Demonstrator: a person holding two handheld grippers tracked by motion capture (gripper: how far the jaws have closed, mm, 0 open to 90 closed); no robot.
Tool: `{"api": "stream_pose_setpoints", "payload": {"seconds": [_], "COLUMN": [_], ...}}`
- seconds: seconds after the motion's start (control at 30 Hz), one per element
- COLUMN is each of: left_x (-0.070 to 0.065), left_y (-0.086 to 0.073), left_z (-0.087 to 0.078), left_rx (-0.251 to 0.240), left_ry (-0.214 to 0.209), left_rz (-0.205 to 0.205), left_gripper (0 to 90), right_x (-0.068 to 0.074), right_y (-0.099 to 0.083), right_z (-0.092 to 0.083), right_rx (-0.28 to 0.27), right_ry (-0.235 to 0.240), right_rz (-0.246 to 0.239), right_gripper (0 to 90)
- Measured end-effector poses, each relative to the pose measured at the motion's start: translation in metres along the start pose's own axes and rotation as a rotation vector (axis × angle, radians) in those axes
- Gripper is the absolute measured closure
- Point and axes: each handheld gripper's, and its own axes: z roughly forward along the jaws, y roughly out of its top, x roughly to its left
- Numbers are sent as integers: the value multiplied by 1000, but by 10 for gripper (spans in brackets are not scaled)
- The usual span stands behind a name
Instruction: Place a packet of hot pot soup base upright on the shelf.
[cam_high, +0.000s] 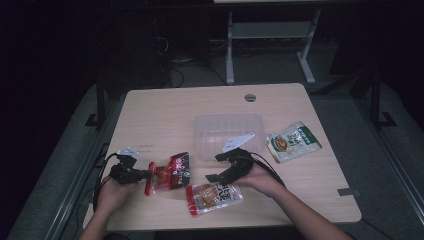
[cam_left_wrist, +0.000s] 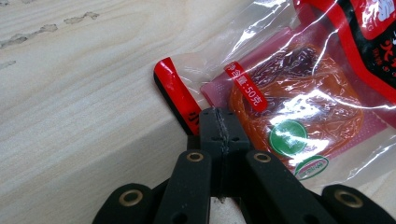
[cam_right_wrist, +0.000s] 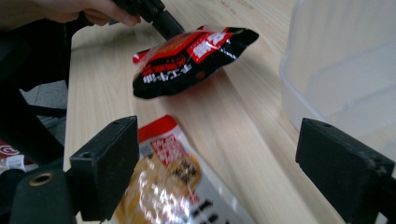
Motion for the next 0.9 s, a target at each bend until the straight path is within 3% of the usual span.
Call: {"api": "stream_pose_setpoints", "payload": {"seconds": [0.43, 0.9], "left_x": [1, 2], "left_y": [0, -1], "left_z": [0, 0], "left_rx": [2, -2], "left_ry": [-3, -15], "left_rz": [7, -2], "left_gripper": [900, 900], "right_x": [0, 1], "right_y": [15, 20], "right_z": [43, 75], "right_rx": [7, 31], "right_ry": [64, 94], "right_rz": [18, 34], "right_gripper": [286, 319]}}
